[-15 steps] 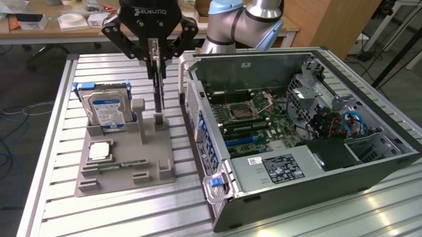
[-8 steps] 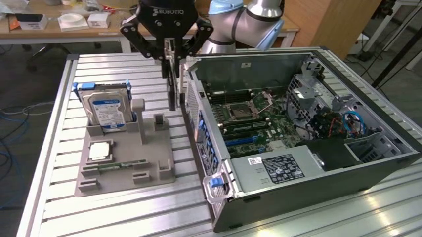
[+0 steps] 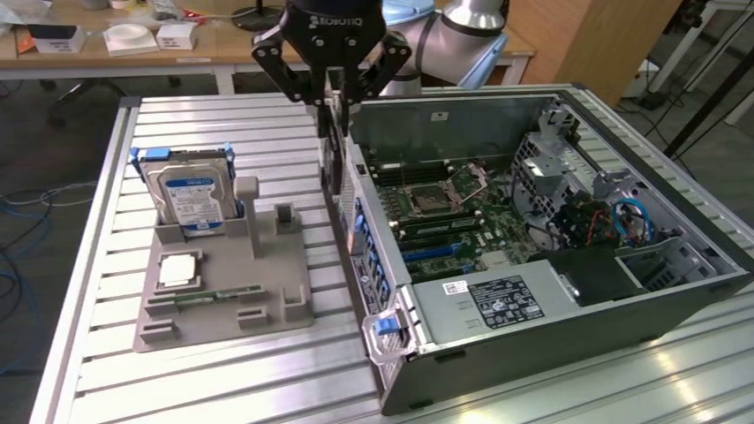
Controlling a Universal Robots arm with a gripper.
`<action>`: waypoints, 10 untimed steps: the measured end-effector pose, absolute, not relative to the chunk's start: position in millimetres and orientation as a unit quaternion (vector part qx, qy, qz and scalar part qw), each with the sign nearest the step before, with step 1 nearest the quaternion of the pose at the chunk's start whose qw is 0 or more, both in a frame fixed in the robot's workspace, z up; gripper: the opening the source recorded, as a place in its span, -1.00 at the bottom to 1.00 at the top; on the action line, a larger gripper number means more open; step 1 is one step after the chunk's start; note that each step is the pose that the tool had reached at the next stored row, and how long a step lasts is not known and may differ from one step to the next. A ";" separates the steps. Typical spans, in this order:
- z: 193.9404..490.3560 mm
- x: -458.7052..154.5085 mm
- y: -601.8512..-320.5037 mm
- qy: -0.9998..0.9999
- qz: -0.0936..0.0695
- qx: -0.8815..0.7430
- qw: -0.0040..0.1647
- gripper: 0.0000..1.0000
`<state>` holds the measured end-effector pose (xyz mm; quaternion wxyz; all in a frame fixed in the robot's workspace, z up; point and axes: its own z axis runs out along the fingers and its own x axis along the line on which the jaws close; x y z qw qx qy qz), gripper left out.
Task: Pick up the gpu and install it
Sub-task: 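Pick up the gpu and move the gpu toward the slot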
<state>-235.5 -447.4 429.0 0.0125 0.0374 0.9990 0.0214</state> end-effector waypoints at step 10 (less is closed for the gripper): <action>428.7 -209.1 -447.2 0.999 0.021 0.035 0.012 -0.48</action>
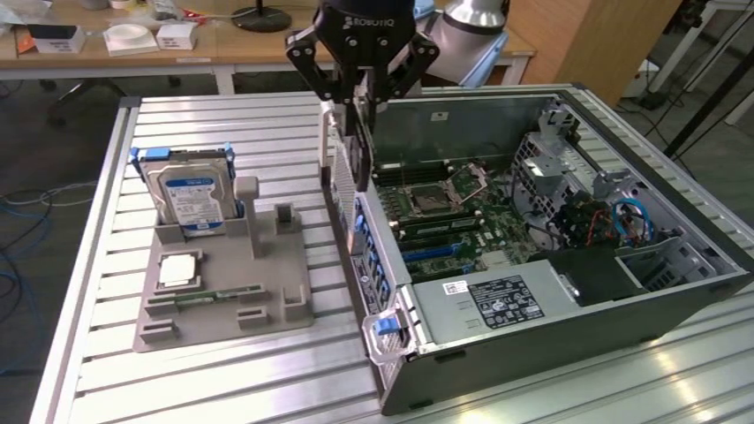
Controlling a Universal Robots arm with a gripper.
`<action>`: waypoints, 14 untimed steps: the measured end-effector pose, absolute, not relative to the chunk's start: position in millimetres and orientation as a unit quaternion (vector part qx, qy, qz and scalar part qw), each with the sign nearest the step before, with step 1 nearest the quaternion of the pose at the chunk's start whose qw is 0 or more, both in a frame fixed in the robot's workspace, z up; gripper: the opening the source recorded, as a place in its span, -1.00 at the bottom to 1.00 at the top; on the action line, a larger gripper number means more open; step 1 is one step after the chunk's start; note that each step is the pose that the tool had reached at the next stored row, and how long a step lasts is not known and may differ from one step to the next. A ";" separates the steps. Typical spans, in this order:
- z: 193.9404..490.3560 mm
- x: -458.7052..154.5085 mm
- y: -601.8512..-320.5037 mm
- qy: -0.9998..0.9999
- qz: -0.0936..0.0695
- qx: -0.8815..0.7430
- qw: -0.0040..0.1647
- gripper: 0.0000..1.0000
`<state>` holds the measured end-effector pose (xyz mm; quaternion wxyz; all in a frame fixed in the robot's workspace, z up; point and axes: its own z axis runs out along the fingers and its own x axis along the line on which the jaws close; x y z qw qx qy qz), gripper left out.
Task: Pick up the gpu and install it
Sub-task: 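Pick up the gpu and move the gpu toward the slot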
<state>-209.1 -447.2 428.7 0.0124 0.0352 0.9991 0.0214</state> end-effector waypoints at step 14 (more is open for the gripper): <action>428.3 -171.2 -446.8 0.999 0.022 0.029 0.012 -0.48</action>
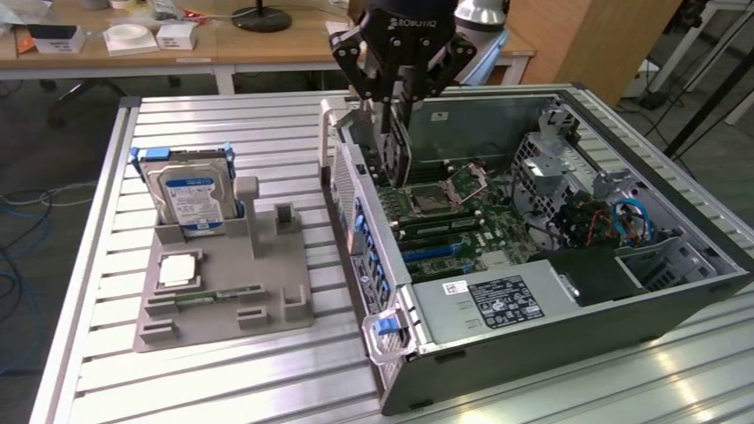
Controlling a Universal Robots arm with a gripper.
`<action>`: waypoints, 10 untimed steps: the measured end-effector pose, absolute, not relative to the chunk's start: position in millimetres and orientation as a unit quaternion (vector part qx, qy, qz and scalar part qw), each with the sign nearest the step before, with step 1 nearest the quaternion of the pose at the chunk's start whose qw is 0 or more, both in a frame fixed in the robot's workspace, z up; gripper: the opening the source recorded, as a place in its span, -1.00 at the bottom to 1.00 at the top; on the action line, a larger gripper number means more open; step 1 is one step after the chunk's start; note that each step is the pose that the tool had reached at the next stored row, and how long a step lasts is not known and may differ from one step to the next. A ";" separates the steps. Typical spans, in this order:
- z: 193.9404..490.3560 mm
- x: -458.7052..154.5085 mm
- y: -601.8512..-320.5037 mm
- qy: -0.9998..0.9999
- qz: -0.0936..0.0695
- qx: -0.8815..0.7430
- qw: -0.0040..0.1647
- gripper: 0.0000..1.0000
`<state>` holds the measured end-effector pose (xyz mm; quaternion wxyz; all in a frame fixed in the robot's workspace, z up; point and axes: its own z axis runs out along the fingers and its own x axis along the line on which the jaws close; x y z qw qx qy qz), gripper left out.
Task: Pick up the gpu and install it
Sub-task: 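Pick up the gpu and move the gpu toward the slot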
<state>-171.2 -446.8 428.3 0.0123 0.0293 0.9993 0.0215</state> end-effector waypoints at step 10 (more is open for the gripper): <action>428.3 -136.7 -446.7 0.999 0.022 0.023 0.012 -0.48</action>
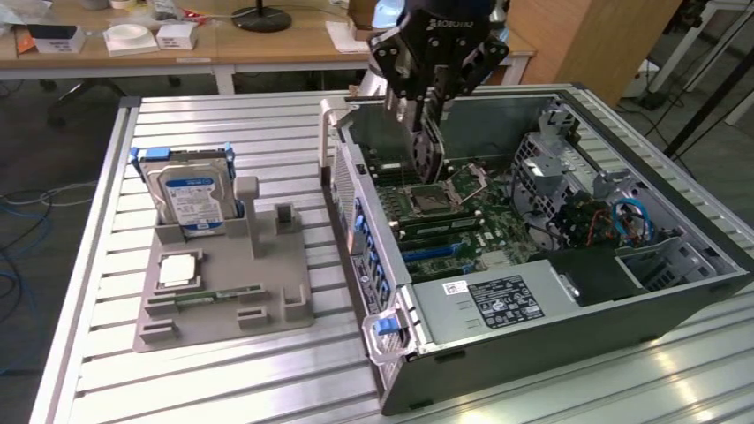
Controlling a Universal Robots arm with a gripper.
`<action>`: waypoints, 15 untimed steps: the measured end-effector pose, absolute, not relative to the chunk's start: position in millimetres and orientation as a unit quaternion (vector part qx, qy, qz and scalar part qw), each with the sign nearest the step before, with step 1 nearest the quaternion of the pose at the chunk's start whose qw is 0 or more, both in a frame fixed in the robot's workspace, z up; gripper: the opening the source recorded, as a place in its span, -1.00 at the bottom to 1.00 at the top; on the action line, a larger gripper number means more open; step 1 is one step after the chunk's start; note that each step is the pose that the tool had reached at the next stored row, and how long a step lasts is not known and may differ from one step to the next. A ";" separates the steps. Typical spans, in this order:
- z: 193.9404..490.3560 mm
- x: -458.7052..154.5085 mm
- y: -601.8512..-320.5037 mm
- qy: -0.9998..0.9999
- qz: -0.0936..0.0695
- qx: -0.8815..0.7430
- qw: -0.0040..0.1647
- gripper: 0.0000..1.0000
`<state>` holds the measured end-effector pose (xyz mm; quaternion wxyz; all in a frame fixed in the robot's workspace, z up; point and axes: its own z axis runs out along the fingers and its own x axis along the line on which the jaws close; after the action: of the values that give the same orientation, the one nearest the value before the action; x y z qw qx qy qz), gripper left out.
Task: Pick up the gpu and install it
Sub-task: 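Pick up the gpu and move the gpu toward the slot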
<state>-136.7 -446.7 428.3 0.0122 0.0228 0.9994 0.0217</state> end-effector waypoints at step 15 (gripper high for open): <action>428.2 -81.1 -446.8 1.000 0.022 0.013 0.012 -0.48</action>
<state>-81.1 -446.8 428.2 0.0120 0.0127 0.9996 0.0223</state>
